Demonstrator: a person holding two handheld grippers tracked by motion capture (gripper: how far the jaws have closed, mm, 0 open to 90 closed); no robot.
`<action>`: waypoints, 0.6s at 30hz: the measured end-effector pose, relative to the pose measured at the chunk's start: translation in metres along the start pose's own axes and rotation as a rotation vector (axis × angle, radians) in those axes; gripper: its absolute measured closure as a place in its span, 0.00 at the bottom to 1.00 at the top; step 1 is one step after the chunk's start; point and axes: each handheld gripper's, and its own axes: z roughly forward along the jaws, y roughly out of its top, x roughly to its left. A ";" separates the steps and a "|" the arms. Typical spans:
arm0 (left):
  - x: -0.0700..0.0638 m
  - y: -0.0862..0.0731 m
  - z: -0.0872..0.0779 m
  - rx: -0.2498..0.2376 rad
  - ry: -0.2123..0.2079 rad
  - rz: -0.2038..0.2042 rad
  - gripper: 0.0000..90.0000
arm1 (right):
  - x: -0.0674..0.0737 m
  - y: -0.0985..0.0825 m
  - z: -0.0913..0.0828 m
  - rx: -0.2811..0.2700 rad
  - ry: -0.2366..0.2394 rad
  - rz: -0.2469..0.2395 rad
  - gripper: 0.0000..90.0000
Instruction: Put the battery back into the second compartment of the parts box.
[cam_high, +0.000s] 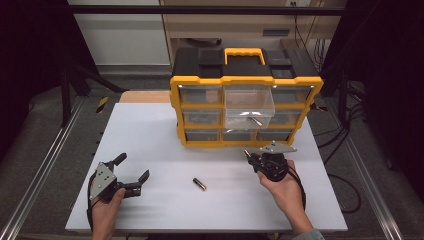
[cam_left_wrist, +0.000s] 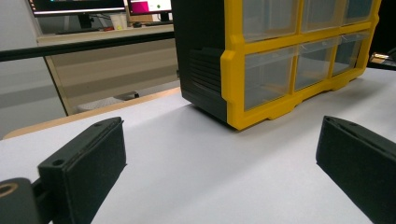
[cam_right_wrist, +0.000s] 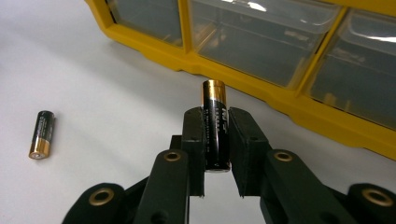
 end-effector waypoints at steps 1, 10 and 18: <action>0.000 0.000 0.000 0.000 0.000 0.000 0.01 | -0.001 0.000 -0.001 -0.005 -0.003 -0.001 0.86; 0.001 0.000 0.000 0.001 0.002 0.000 0.01 | -0.010 0.002 -0.011 -0.031 -0.014 0.010 0.86; 0.001 0.000 -0.001 -0.001 0.005 -0.002 0.01 | -0.018 0.005 -0.021 -0.037 -0.023 0.018 0.86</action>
